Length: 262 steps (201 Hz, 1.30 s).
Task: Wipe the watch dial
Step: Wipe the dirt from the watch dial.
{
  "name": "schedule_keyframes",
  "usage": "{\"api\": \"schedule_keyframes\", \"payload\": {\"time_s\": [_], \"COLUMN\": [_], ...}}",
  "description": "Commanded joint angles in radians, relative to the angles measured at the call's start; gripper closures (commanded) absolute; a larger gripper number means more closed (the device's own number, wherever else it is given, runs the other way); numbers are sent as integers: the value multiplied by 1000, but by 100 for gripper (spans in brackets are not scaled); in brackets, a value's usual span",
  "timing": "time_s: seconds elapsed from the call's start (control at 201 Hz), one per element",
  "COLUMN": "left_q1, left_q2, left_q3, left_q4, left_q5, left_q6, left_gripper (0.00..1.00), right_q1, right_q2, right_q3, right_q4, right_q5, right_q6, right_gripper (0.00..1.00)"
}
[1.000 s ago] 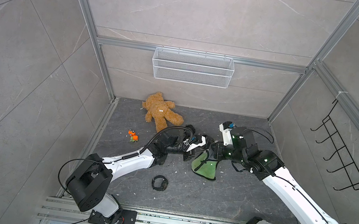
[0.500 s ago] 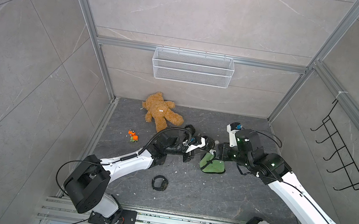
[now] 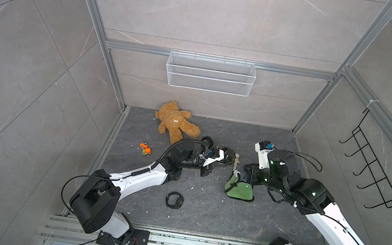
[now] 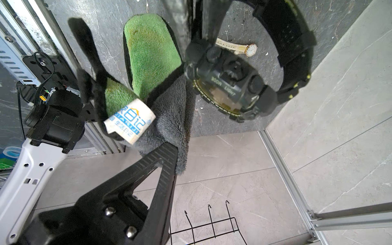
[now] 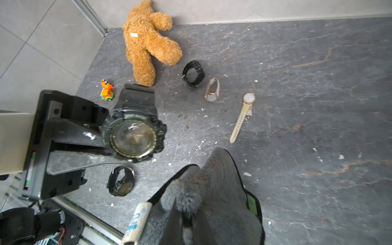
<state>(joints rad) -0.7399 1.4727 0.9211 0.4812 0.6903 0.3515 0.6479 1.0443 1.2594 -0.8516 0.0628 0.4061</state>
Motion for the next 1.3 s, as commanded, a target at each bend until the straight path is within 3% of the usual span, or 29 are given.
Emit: {"api": "schedule_keyframes", "payload": {"time_s": [0.0,0.219,0.757,1.085,1.299], "left_q1": [-1,-2,-1,0,0], "left_q2": [-6,-20,-32,-54,-58], "left_q3": [13,-10,-23,-29,-30], "left_q4": [76,79,69,54,41], "left_q5": [26,6,0,7,13], "left_q6": [-23,-28,-10,-5,0], "left_gripper": [100,100,100,100,100], "right_q1": [10,34,42,42,44], "right_q2": [31,98,164,194,228], "right_q3": [13,44,81,103,138], "right_q4": [64,129,211,201,194], "right_q5": [-67,-128,-130,30,57], "right_q6": [-18,-26,-24,3,7], "right_gripper": [100,100,100,100,100]}}
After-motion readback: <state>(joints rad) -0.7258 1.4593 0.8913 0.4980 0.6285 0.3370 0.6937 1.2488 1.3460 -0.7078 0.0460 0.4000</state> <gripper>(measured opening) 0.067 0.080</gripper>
